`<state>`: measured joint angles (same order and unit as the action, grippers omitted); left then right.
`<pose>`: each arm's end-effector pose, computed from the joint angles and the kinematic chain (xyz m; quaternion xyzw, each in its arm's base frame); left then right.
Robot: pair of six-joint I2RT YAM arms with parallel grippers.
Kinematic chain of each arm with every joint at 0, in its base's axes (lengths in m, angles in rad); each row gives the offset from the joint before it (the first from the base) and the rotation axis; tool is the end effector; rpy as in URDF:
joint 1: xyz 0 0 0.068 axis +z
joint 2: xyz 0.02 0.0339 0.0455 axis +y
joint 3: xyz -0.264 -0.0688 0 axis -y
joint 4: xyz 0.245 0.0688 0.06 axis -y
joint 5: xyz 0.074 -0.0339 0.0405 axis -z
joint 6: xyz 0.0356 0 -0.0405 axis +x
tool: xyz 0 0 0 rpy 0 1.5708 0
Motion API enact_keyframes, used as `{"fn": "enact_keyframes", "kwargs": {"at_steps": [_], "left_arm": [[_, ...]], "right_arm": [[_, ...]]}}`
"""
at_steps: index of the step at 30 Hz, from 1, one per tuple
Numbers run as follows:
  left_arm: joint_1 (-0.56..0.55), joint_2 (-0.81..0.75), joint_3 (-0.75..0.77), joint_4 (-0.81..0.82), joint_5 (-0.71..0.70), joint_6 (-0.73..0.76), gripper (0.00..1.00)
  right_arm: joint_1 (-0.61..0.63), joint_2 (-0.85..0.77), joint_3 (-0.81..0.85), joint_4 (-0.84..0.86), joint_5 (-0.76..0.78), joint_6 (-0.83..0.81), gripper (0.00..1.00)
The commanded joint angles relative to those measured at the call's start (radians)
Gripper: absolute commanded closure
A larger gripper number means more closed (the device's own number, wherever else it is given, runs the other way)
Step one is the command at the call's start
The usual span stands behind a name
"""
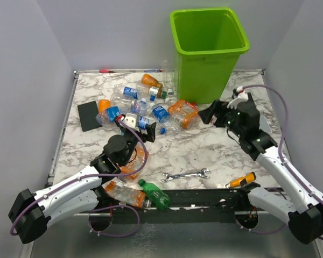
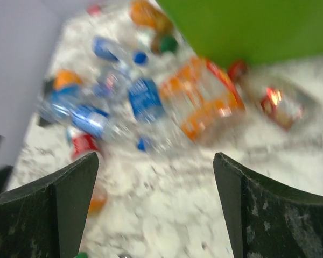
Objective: Put the plastic bottles in the bin
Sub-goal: Place the plastic bottle in the trash bin, then pick up the plastic bottle at the center of the board.
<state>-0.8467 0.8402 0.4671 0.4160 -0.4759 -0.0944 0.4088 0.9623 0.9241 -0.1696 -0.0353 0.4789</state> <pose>0.1443 -0.1386 0.2812 0.0887 0.6878 -0.1728 0.6994 0.2045 0.0900 0.3581 0.0161 0.7764 0.2829 0.5629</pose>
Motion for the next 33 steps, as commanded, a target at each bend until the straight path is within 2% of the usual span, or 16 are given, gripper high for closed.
{"fn": "enact_keyframes", "kwargs": {"at_steps": [1, 5, 9, 13, 18, 22, 28, 33], "left_arm": [[-0.002, 0.010, 0.024, -0.006, 0.035, -0.011, 0.01], [-0.003, 0.014, 0.022, -0.009, 0.035, -0.010, 0.01], [-0.002, 0.018, 0.024, -0.009, 0.038, -0.011, 0.01], [-0.004, 0.014, 0.024, -0.009, 0.049, -0.015, 0.01], [-0.005, 0.010, 0.024, -0.009, 0.065, -0.016, 0.01], [-0.008, 0.012, 0.025, -0.009, 0.086, -0.012, 0.01], [-0.008, 0.026, 0.028, -0.009, 0.089, -0.001, 0.01], [-0.009, 0.033, 0.030, -0.009, 0.094, 0.004, 0.01]], "right_arm": [[-0.001, 0.007, -0.179, -0.040, 0.125, 0.117, 0.09], [-0.005, 0.071, -0.232, 0.032, 0.260, 0.128, 0.10], [-0.042, 0.160, -0.251, 0.156, 0.318, 0.158, 0.12], [-0.112, 0.280, -0.242, 0.300, 0.297, 0.204, 0.13], [-0.174, 0.472, -0.171, 0.411, 0.246, 0.197, 0.13], [-0.202, 0.556, -0.167, 0.529, 0.237, 0.184, 0.15], [-0.235, 0.666, -0.101, 0.543, 0.201, 0.173, 0.16], [-0.248, 0.752, -0.090, 0.573, 0.098, 0.172, 0.17]]}}
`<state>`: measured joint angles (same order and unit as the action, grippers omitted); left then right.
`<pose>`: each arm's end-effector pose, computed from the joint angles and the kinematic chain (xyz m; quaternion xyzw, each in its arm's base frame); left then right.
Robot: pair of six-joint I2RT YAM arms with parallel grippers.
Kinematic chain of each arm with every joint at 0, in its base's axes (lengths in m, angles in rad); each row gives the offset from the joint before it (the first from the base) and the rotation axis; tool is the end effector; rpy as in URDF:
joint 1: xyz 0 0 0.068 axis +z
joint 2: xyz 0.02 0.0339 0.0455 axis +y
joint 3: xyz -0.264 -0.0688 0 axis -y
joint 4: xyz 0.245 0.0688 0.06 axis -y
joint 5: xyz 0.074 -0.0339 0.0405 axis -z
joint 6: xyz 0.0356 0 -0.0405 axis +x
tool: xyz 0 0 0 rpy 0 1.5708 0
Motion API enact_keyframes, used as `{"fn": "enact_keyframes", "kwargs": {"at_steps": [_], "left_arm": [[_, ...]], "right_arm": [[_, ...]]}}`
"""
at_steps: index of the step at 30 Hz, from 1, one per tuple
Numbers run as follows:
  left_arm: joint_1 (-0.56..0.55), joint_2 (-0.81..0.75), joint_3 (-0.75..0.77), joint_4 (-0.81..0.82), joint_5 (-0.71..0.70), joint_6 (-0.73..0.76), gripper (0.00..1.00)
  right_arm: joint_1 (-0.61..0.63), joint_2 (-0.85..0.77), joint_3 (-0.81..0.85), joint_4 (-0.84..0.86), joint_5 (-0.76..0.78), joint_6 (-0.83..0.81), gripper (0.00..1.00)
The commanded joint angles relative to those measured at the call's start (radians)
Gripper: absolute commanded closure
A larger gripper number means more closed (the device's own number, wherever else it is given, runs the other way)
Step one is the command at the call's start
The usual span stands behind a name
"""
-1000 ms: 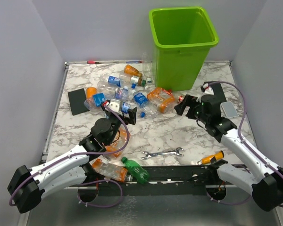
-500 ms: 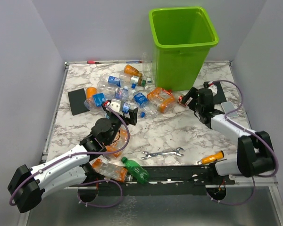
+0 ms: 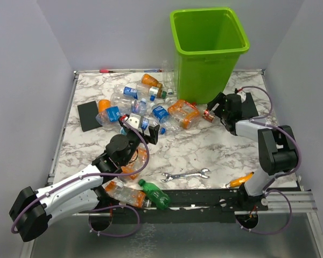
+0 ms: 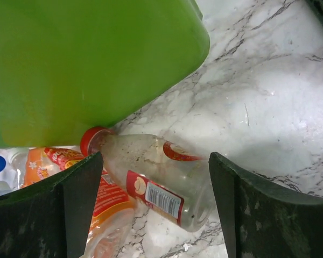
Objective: Put the plastic bottles in the bin
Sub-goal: Pick up the plastic bottle at the center of the board.
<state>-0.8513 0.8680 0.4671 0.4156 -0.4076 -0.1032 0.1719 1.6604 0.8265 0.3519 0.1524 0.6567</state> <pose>0.1457 -0.1449 0.2761 0.1170 0.6925 -0.1942 0.6849 0.3452 0.0544 0.1847 0.2430 0.8186 0.1483 0.4989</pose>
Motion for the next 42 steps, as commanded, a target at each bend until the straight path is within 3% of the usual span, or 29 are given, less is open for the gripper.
{"fn": "enact_keyframes", "kwargs": {"at_steps": [1, 9, 17, 25, 35, 39, 42], "left_arm": [[-0.005, 0.005, 0.030, -0.009, 0.028, 0.013, 0.01], [-0.006, 0.018, 0.036, -0.006, 0.064, 0.010, 0.01], [-0.006, 0.021, 0.038, -0.005, 0.095, 0.002, 0.01], [-0.010, 0.028, 0.039, -0.005, 0.106, 0.001, 0.01], [-0.020, 0.031, 0.037, -0.007, 0.099, 0.011, 0.01], [-0.023, 0.028, 0.038, -0.008, 0.095, 0.016, 0.01], [-0.025, 0.023, 0.036, -0.009, 0.094, 0.019, 0.01]], "right_arm": [[-0.011, 0.058, -0.005, 0.060, -0.109, 0.005, 0.18], [-0.002, 0.002, -0.142, 0.125, -0.233, 0.067, 0.24], [0.039, -0.076, -0.208, 0.060, -0.265, 0.031, 0.25], [0.040, -0.054, -0.147, -0.069, -0.234, -0.088, 0.17], [0.047, 0.044, -0.064, -0.107, -0.233, -0.140, 0.18], [0.058, 0.073, -0.028, -0.116, -0.219, -0.159, 0.23], [0.066, 0.084, -0.014, -0.119, -0.226, -0.163, 0.33]]}}
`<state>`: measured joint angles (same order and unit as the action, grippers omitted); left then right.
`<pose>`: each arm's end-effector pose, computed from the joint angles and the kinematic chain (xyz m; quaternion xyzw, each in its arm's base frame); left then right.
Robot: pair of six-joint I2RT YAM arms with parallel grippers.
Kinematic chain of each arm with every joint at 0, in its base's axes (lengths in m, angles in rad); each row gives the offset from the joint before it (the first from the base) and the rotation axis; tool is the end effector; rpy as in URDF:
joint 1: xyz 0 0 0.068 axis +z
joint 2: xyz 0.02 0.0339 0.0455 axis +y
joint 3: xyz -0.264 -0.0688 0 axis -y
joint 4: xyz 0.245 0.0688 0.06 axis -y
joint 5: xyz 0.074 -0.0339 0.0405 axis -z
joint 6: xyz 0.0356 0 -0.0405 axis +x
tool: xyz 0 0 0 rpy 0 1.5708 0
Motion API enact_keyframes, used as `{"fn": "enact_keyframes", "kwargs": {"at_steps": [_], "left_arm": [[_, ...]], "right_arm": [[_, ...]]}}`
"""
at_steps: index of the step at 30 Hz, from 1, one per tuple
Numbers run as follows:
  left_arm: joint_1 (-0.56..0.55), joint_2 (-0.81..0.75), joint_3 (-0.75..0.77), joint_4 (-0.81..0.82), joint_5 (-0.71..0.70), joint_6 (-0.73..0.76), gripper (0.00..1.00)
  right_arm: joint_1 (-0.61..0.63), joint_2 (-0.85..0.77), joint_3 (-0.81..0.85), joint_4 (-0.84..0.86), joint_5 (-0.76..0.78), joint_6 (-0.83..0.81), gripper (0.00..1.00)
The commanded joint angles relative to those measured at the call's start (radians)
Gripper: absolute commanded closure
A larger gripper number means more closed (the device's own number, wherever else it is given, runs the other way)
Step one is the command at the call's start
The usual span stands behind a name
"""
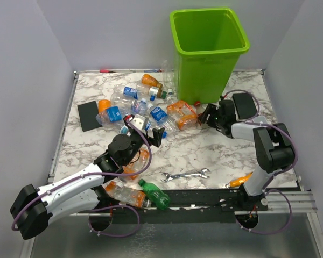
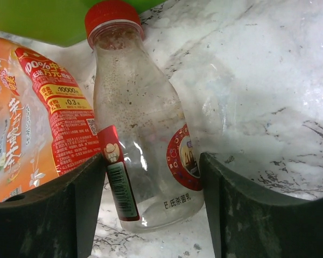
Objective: Put the plastic bottles in the bin
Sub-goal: Pick up the plastic bottle at the center of the board.
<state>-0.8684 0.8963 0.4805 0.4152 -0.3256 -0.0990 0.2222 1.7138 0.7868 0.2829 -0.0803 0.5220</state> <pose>0.1452 -0.1539 0.2756 0.1557 0.6900 -0.2229 0.6708 0.3312 0.0778 0.1491 0.1157 0.8865 0.1958 0.4030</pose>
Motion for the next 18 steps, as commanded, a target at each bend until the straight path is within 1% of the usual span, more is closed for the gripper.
{"fn": "enact_keyframes", "kwargs": {"at_steps": [1, 5, 7, 9, 11, 15, 18], "left_arm": [[-0.009, -0.006, 0.023, -0.009, 0.010, 0.015, 0.01], [-0.011, -0.009, 0.024, -0.008, 0.009, 0.016, 0.01], [-0.011, -0.013, 0.024, -0.010, 0.006, 0.016, 0.01], [-0.013, -0.020, 0.023, -0.010, 0.004, 0.015, 0.01], [-0.012, -0.026, 0.022, -0.010, 0.001, 0.014, 0.01], [-0.014, -0.044, 0.021, -0.011, -0.014, 0.004, 0.01], [-0.014, -0.069, 0.017, -0.009, -0.046, -0.039, 0.01]], "right_arm": [[0.019, 0.031, 0.027, -0.050, 0.005, -0.028, 0.38], [0.040, -0.011, 0.005, -0.059, 0.002, -0.008, 0.55], [0.049, -0.066, -0.033, -0.068, 0.009, 0.019, 0.59], [0.057, -0.163, -0.085, -0.095, 0.020, 0.055, 0.63], [0.070, -0.282, -0.149, -0.129, 0.041, 0.085, 0.65], [0.097, -0.609, -0.277, -0.227, 0.057, 0.108, 0.68], [0.104, -0.869, -0.353, -0.240, -0.052, 0.092, 0.68]]}}
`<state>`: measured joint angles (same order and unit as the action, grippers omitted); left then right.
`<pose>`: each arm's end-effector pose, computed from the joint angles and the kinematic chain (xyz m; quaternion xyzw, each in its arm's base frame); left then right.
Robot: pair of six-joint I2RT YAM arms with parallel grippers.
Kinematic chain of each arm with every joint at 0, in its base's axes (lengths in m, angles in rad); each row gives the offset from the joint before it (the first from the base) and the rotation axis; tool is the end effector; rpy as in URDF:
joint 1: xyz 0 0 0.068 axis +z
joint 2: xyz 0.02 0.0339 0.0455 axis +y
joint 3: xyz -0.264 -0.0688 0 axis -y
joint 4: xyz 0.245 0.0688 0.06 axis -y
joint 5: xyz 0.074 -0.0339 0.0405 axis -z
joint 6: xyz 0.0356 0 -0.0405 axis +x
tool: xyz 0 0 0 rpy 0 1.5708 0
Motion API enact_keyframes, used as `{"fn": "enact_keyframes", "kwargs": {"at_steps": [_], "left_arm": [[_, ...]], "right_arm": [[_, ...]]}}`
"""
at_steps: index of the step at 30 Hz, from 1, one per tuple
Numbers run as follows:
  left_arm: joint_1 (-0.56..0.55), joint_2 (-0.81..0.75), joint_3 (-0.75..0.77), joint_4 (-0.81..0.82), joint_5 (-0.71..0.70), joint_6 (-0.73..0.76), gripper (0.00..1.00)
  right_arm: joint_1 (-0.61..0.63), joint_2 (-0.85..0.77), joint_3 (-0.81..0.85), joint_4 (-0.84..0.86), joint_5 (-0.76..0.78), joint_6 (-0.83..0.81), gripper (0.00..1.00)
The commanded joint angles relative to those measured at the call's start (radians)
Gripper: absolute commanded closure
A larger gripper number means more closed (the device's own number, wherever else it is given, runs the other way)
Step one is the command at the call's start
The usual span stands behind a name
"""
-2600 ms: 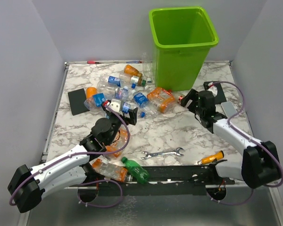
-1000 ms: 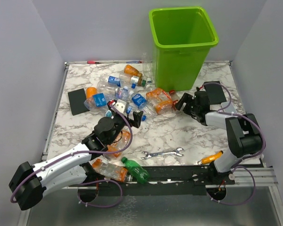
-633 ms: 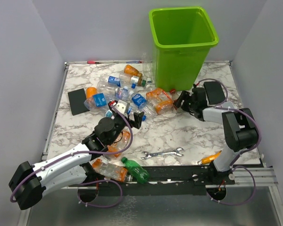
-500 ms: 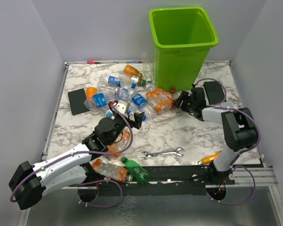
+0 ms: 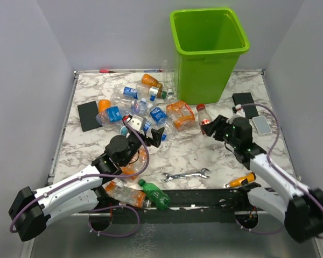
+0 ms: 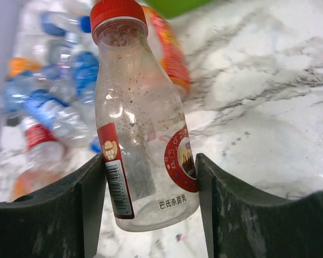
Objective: Put the plastic bottles in the bin
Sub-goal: Pick up the plastic bottle at the center of the board.
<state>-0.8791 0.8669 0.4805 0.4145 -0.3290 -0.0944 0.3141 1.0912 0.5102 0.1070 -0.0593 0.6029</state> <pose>0.1405 -0.1516 0.2810 0.1545 0.6803 -0.2299 0.6785 0.2213 0.0741 0.2134 0.1074 0.8463 0.2533 0.4561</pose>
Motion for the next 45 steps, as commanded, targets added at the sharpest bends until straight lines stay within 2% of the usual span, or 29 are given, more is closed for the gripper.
{"fn": "enact_keyframes", "kwargs": {"at_steps": [1, 3, 6, 10, 13, 21, 29, 32, 36, 39, 40, 43, 45], "left_arm": [[-0.002, -0.047, 0.017, -0.006, -0.053, -0.074, 0.01], [0.000, -0.052, 0.033, 0.002, -0.033, -0.152, 0.01], [0.003, -0.023, 0.097, 0.010, 0.102, -0.294, 0.01], [0.003, 0.058, 0.144, 0.136, 0.302, -0.490, 0.01], [0.002, 0.102, 0.149, 0.257, 0.388, -0.583, 0.01], [-0.002, 0.204, 0.172, 0.369, 0.521, -0.647, 0.01], [-0.028, 0.280, 0.206, 0.415, 0.543, -0.648, 0.02], [-0.032, 0.277, 0.195, 0.425, 0.528, -0.643, 0.13], [-0.031, 0.259, 0.169, 0.444, 0.508, -0.643, 0.40], [-0.032, 0.254, 0.162, 0.448, 0.511, -0.640, 0.54], [-0.033, 0.252, 0.160, 0.448, 0.513, -0.636, 0.58], [-0.032, 0.239, 0.148, 0.448, 0.509, -0.615, 0.67], [-0.032, 0.214, 0.133, 0.443, 0.500, -0.588, 0.72]], "right_arm": [[0.013, -0.323, -0.100, -0.042, -0.140, 0.007, 0.68], [0.015, -0.451, -0.141, 0.027, -0.287, 0.025, 0.68], [0.016, -0.550, -0.194, 0.179, -0.423, 0.105, 0.68], [0.018, -0.546, -0.247, 0.423, -0.507, 0.227, 0.68], [0.022, -0.499, -0.238, 0.527, -0.549, 0.267, 0.68], [0.099, -0.413, -0.188, 0.665, -0.519, 0.306, 0.68], [0.222, -0.340, -0.140, 0.688, -0.439, 0.253, 0.69], [0.244, -0.328, -0.145, 0.700, -0.419, 0.251, 0.69], [0.263, -0.320, -0.145, 0.693, -0.411, 0.241, 0.69], [0.271, -0.320, -0.138, 0.669, -0.403, 0.233, 0.65], [0.273, -0.320, -0.130, 0.650, -0.402, 0.230, 0.58], [0.274, -0.325, -0.065, 0.517, -0.418, 0.200, 0.26], [0.275, -0.353, -0.013, 0.377, -0.415, 0.150, 0.16]]}}
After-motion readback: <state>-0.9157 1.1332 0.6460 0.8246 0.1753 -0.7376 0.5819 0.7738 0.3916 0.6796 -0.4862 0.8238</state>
